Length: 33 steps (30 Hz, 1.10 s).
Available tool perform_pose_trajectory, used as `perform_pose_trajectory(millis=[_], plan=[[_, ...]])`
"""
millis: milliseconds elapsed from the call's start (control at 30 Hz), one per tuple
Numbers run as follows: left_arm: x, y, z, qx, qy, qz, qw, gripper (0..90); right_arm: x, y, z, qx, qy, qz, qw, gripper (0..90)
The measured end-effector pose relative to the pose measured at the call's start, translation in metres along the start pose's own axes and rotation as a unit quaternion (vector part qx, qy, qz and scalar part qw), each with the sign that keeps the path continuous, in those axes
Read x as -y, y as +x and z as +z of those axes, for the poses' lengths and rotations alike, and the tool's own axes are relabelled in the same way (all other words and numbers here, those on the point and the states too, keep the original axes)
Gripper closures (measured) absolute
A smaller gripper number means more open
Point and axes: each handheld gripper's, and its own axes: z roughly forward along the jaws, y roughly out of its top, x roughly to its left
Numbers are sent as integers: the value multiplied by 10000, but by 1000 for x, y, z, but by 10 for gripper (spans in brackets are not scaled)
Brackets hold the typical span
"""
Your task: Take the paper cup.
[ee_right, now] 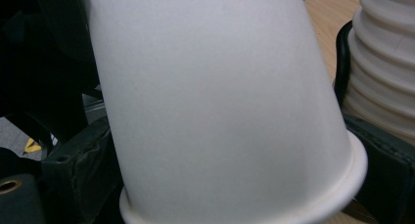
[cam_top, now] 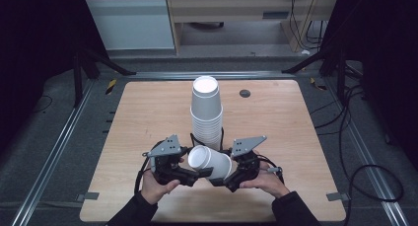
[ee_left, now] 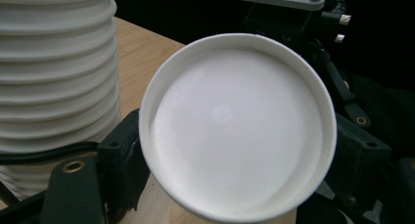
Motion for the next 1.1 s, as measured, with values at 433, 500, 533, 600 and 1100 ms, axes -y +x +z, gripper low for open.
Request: perform_pose_trajectory(millis=[433, 500, 533, 600, 1100], plan=[[1, -2, 2, 59, 74, 30, 10000, 220, 0, 1, 6, -81, 42, -64, 9999, 65], [1, -1, 2, 61, 93, 34, 9999, 220, 0, 1, 6, -83, 73, -82, 9999, 70], [1, -1, 3, 70, 111, 31, 9999, 220, 0, 1, 6, -72, 89, -87, 9999, 73], [1, -1, 3, 92, 122, 20, 9999, 220, 1, 1, 6, -84, 120, -99, 9998, 79], [2, 0, 7, 179, 170, -34, 9997, 168, 0, 1, 3, -40, 307, -120, 9994, 100]])
